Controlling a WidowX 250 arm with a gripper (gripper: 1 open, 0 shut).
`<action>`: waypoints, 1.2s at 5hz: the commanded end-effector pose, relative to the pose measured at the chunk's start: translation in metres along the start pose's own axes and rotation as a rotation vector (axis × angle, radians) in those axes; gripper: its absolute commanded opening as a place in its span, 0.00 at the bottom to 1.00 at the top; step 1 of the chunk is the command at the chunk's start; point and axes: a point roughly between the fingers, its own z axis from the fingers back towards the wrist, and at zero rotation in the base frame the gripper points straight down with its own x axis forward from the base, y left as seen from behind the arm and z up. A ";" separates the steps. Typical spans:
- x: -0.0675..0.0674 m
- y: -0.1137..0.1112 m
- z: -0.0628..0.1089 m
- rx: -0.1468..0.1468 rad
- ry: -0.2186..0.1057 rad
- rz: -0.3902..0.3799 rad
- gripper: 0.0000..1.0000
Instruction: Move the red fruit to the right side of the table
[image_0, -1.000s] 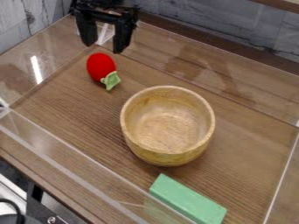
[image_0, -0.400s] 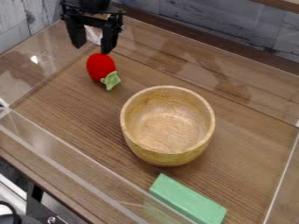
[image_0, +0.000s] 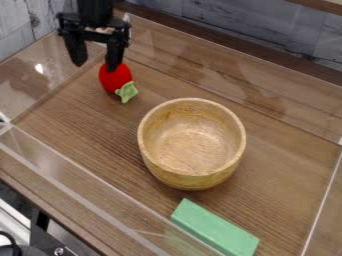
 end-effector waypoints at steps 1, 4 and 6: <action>0.009 0.006 0.008 0.009 -0.055 0.078 1.00; 0.030 0.021 -0.005 -0.003 -0.080 0.232 1.00; 0.049 0.013 -0.013 -0.018 -0.103 0.193 1.00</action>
